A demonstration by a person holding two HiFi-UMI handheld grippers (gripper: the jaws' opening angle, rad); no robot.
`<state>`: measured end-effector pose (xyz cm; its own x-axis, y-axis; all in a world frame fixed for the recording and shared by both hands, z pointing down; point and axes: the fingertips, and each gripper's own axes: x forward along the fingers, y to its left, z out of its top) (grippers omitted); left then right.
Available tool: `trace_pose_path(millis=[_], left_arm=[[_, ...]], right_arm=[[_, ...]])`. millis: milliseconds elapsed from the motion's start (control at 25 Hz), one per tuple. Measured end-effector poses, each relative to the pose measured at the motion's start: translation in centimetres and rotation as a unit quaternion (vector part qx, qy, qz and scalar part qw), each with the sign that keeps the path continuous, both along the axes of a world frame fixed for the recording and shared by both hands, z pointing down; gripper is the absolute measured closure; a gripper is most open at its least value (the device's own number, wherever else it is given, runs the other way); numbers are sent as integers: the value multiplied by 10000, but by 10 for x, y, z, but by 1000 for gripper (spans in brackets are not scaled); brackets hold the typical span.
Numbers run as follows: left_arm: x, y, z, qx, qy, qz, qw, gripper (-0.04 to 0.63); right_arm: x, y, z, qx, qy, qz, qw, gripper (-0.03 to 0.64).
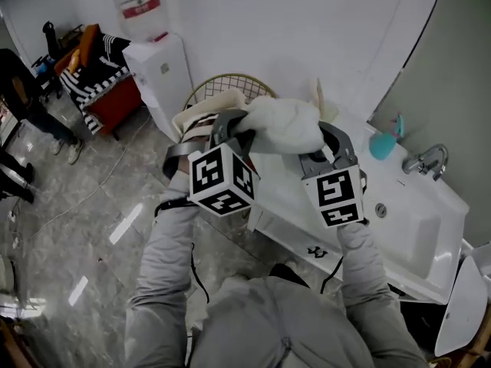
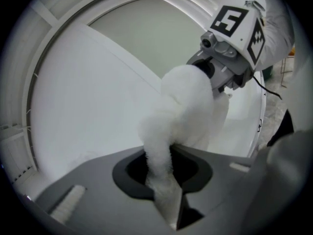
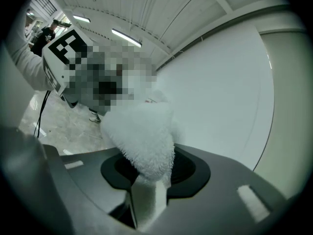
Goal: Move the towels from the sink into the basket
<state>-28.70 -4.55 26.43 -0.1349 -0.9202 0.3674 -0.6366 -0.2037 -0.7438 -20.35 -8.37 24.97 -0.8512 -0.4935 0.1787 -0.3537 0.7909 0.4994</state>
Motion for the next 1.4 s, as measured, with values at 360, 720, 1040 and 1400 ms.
trace_pose_path(millis=[360,720,1040,1400], left_arm=[[-109,24,-8,153,-96,-894,9958,457],[-216,-17,34,-165,219,-1434,9893,457],[-286,-75,124,-716,1067,-1691,9772,456],[-313,-113,297,-2195,1842,-1691,9430,432]], right_arm=[[-117,9,-6,82,-126,-806,9966,485],[-233,-45,39,-117,303,-1298,9910,484],[-311,-115,127,-589,1135,-1519,9801,482],[-341,-168,307,-1606,2671,-1519,9380,477]])
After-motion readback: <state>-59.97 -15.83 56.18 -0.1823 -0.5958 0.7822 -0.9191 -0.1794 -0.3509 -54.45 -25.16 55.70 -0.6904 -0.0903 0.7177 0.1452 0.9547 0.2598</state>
